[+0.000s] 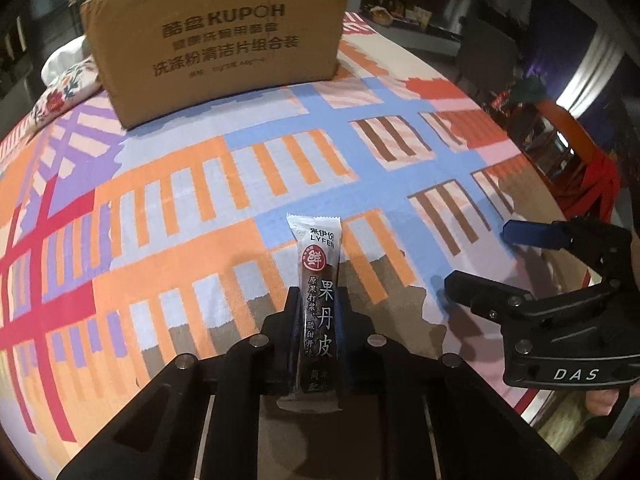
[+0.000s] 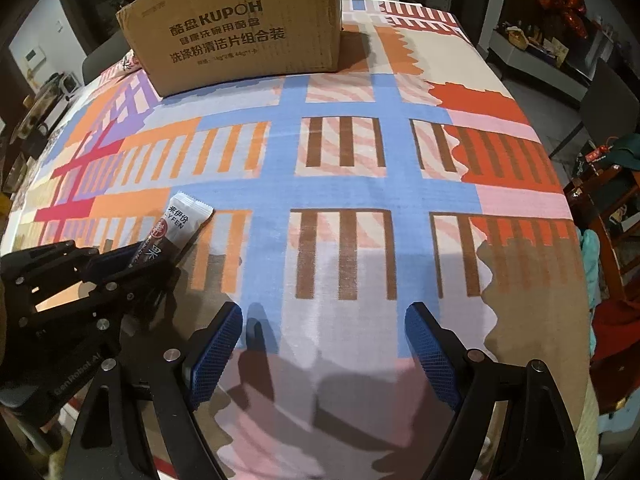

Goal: Organize snacks
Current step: 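Grasp the white-and-brown bar snack with the left tool, then carry the bar snack into the box and open the left tool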

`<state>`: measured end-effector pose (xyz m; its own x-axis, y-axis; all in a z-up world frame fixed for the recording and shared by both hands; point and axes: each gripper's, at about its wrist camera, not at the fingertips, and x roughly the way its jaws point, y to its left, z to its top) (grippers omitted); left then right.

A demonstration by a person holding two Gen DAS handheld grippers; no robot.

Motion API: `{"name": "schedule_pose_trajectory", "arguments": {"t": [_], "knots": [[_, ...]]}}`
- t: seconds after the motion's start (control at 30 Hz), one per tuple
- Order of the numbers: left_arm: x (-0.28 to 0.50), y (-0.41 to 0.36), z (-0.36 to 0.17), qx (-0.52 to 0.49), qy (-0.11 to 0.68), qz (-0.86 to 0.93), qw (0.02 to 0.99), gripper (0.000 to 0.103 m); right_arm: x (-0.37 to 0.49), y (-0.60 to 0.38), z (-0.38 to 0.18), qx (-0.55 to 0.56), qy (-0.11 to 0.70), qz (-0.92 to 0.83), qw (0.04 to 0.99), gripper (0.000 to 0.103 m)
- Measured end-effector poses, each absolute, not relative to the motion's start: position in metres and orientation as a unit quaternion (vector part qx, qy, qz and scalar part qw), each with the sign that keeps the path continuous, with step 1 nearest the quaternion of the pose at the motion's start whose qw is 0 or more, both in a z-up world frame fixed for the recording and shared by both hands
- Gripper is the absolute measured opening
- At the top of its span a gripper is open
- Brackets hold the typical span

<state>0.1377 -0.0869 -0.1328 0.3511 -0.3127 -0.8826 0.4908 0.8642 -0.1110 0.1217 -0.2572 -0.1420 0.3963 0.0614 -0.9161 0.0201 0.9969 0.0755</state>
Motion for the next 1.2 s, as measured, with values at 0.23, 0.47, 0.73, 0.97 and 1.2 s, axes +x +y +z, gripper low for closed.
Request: {"name": "schedule_pose_trajectory", "arguments": {"t": [0.23,0.47,0.73,0.97,1.2], "knots": [[0.134,-0.079,-0.116,0.067,0.496,-0.236,0.833,0.016,0.126,-0.251,-0.129,0.033,0.533,0.020,0.845,0.084],[0.139,-0.068,-0.081,0.044,0.462,-0.231,0.855,0.016,0.133,-0.248,-0.101,0.025,0.504,0.025,0.863,0.084],[0.150,-0.066,-0.041,0.036,0.415,-0.229,0.880,0.016,0.147,-0.247,-0.060,0.023,0.455,0.030,0.890,0.084],[0.165,-0.065,-0.009,0.031,0.384,-0.228,0.894,0.016,0.163,-0.247,-0.026,0.025,0.416,0.031,0.909,0.084],[0.189,-0.069,0.021,0.042,0.357,-0.223,0.906,0.016,0.193,-0.252,0.008,0.031,0.381,0.025,0.924,0.084]]}}
